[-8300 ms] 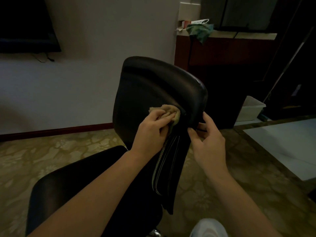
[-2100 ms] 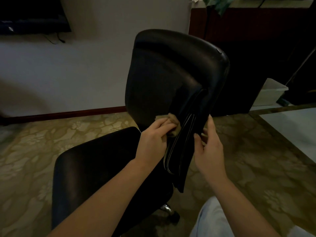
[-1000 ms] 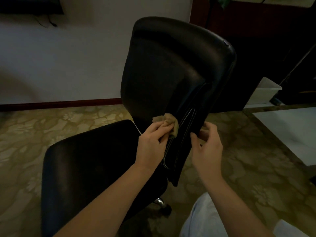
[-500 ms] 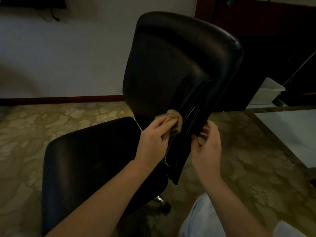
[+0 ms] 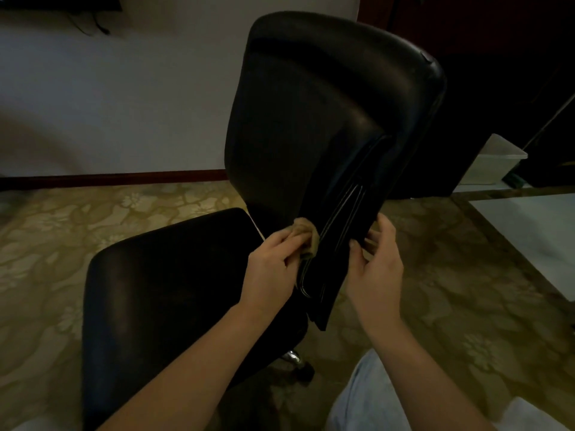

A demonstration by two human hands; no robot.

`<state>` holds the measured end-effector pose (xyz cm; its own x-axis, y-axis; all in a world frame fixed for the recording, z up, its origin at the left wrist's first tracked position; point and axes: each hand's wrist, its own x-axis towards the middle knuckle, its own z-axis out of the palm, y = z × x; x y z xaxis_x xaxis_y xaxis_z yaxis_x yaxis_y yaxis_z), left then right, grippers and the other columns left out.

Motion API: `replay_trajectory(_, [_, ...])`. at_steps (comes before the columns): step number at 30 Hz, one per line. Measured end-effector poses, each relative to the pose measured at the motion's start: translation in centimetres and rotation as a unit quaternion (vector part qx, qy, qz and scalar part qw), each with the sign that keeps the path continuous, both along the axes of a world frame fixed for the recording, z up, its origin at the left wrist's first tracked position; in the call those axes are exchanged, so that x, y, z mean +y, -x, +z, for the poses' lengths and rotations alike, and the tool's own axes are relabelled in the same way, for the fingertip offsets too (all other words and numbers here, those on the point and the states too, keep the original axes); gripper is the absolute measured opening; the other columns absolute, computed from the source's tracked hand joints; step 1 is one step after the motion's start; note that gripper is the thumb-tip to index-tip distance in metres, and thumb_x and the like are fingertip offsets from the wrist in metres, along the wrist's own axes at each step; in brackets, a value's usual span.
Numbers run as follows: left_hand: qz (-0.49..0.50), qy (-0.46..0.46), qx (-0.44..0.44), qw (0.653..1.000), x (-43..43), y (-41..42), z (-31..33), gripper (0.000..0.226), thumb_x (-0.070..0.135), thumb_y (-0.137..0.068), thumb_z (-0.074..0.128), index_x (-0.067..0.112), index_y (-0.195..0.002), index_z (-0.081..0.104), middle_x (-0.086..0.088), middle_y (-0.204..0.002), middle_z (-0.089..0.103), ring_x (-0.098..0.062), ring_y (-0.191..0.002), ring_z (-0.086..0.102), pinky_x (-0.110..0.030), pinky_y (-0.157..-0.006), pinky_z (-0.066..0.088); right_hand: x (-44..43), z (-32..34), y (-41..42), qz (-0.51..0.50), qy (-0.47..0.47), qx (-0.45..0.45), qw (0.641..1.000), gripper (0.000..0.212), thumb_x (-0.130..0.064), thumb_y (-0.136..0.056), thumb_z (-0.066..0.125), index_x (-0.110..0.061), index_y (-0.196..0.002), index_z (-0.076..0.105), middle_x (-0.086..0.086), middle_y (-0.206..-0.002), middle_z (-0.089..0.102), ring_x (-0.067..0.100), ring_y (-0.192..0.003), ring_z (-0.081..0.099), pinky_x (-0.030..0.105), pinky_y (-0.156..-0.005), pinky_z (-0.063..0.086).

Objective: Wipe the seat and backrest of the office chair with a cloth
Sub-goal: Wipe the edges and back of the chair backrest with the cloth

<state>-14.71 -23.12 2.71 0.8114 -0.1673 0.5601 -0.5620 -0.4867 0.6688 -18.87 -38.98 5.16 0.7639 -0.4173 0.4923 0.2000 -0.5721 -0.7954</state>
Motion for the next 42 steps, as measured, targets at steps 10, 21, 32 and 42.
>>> replay_trajectory(10, [-0.010,-0.013,-0.062,0.998,-1.4,-1.4,3.8,0.031,0.000,-0.094,0.067,0.009,-0.123,0.072,-0.004,-0.127,0.068,-0.007,-0.120,0.059,-0.018,-0.109,0.045,0.5,0.2,0.3,-0.002,-0.015,0.004,1.000,0.050,-0.016,-0.099,0.055,-0.029,-0.143,0.036,-0.003,-0.128,0.055,0.007,-0.113,0.058,0.034,-0.089,0.057])
replay_trajectory(21, [0.008,-0.010,-0.029,0.999,-0.4,-0.3,1.2,0.031,-0.005,-0.093,0.065,0.008,-0.120,0.074,-0.007,-0.127,0.069,-0.012,-0.120,0.062,-0.015,-0.108,0.043,0.8,-1.2,0.0,-0.027,0.004,0.009,1.000,0.065,-0.010,-0.096,0.056,-0.028,-0.150,0.027,-0.004,-0.126,0.050,0.007,-0.111,0.055,0.037,-0.088,0.056])
replay_trajectory(32, [0.000,-0.002,-0.012,1.000,-0.7,0.2,-1.2,0.036,-0.001,-0.095,0.064,0.008,-0.130,0.068,-0.006,-0.132,0.065,-0.007,-0.125,0.056,-0.023,-0.112,0.044,0.5,-3.1,0.0,-0.011,-0.005,0.024,1.000,0.042,-0.011,-0.097,0.058,-0.018,-0.136,0.044,0.000,-0.125,0.056,0.009,-0.110,0.059,0.035,-0.089,0.056])
replay_trajectory(42, [0.006,0.023,0.018,1.000,-0.4,1.5,-2.2,0.034,-0.001,-0.098,0.060,0.007,-0.130,0.068,-0.009,-0.135,0.065,-0.015,-0.127,0.059,-0.031,-0.109,0.049,0.5,-3.3,-0.1,-0.012,0.012,0.021,1.000,0.046,-0.010,-0.096,0.059,-0.013,-0.139,0.043,0.003,-0.127,0.055,0.009,-0.112,0.058,0.034,-0.090,0.056])
